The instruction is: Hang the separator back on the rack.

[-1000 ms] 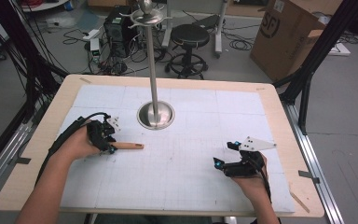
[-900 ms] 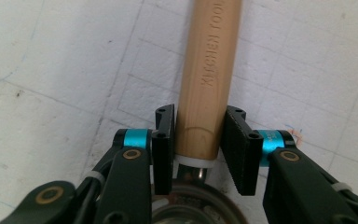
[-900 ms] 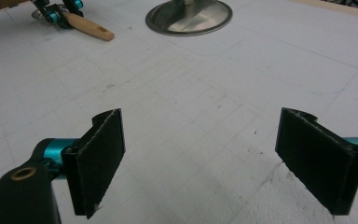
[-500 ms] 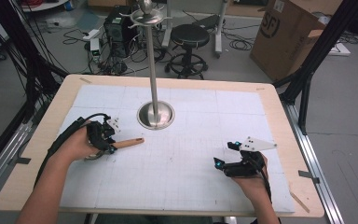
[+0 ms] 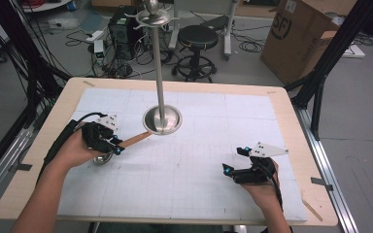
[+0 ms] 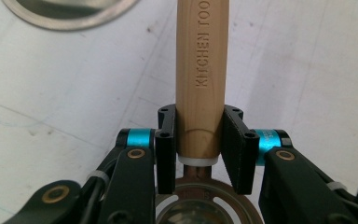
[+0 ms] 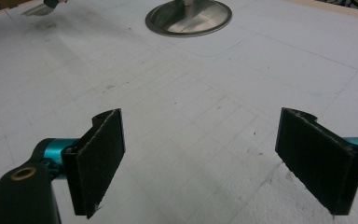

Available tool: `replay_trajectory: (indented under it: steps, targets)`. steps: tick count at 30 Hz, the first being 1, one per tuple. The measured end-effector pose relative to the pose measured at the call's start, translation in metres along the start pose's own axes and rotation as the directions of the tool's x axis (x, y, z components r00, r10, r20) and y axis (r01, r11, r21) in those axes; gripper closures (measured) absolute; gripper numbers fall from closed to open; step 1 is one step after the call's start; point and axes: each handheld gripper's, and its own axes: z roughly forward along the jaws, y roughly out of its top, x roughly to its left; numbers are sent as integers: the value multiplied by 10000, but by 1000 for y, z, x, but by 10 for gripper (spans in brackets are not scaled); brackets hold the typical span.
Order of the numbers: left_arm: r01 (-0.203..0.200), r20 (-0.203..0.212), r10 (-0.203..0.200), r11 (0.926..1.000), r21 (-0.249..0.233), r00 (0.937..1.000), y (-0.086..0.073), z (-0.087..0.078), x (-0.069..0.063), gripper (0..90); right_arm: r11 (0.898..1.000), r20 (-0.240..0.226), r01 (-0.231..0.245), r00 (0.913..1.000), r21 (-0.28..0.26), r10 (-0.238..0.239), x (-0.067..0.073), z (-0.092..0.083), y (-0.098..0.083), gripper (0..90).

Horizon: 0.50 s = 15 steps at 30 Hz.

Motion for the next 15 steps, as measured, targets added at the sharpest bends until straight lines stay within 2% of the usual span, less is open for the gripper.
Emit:
replay_trajectory:
  steps: [3, 9, 13, 14, 15]
  targets:
    - [118, -47, -121, 9981, -606, 9999, 0, -10, 0, 688, 10000, -13, 17, 10000, -1, -17, 1, 0, 0, 144]
    - [355, -110, -377, 9862, -1617, 9992, 1, -21, 1, 687, 10000, -21, 7, 10000, 70, -7, 1, 2, 0, 144]
    - [401, -171, -451, 9731, -2270, 9988, 3, -28, 0, 687, 10000, -25, 26, 10000, -20, -26, 1, 0, 1, 144]
    - [539, -113, -586, 9669, -2494, 9982, 3, -29, 0, 687, 10000, -35, 17, 10000, -13, -17, 0, 0, 1, 144]
    - [565, -66, -603, 9637, -2608, 9982, 4, -30, 0, 687, 10000, -19, -24, 10000, 7, 24, 0, 0, 0, 144]
